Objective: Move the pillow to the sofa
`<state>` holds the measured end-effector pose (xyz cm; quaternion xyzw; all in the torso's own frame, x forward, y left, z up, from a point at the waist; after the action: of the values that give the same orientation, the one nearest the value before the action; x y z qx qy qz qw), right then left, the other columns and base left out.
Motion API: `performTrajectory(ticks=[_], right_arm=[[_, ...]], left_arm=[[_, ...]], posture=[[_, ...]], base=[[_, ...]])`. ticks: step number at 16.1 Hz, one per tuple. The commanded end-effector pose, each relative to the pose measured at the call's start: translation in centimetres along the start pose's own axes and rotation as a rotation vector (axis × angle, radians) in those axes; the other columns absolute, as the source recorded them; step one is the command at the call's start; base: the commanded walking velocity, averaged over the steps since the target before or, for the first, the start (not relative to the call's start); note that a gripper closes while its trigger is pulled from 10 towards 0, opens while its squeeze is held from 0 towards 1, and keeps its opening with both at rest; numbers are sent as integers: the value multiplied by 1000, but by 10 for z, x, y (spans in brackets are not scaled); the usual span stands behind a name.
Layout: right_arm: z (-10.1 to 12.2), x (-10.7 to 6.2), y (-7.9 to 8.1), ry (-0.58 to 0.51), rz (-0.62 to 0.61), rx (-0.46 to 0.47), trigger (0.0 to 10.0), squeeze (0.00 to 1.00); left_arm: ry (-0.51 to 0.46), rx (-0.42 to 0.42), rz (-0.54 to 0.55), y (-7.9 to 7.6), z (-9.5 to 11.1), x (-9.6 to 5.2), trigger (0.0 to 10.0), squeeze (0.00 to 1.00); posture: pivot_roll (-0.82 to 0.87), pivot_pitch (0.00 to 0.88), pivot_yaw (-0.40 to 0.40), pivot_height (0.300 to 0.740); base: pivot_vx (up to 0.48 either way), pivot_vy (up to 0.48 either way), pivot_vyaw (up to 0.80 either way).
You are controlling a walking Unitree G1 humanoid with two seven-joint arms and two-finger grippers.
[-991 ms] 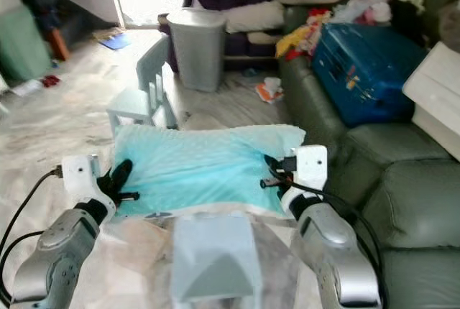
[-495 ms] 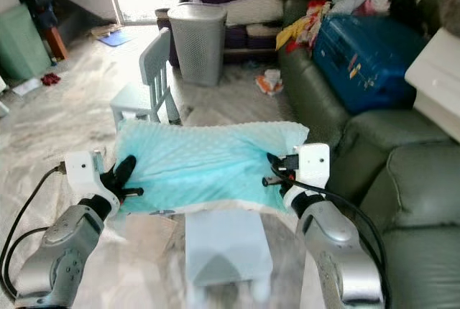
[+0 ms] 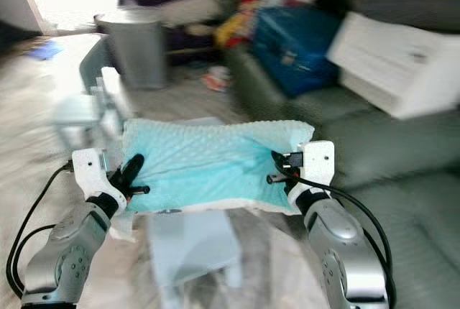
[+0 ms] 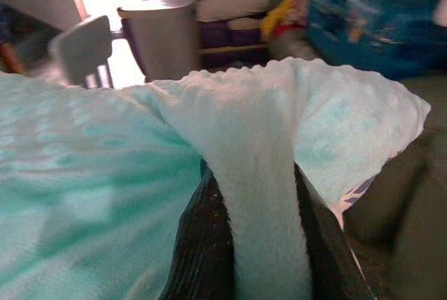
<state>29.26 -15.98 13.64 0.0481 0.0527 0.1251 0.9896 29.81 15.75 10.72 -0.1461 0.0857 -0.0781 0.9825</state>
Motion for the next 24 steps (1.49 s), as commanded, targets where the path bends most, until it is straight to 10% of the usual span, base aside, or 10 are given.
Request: performTrajectory(ticks=[1, 24], right_arm=[[6, 0, 2, -14, 11, -8, 10000, 0], [6, -6, 0, -7, 1, -12, 10000, 0]], left_arm=[[-11, -11, -1, 3, 4, 0, 10000, 0], [39, -67, -91, -10, -5, 1, 10000, 0]], posture=[[-149, 0, 6, 740], [-171, 0, 8, 740]], base=[[0, 0, -800], [0, 0, -615]])
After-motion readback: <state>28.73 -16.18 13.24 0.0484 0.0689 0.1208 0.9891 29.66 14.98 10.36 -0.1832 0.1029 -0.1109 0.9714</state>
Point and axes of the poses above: a point about 5 cm out from each wrist's last joint towards the gripper, its own x axis pointing out of the wrist towards the gripper, its own z axis along the axis of the wrist's last joint, y = z × x, the point moved 2 cm from there along x, pointing out of the wrist towards the gripper, and after that the axes turned 1 degree about x, right-handed, at the moved point
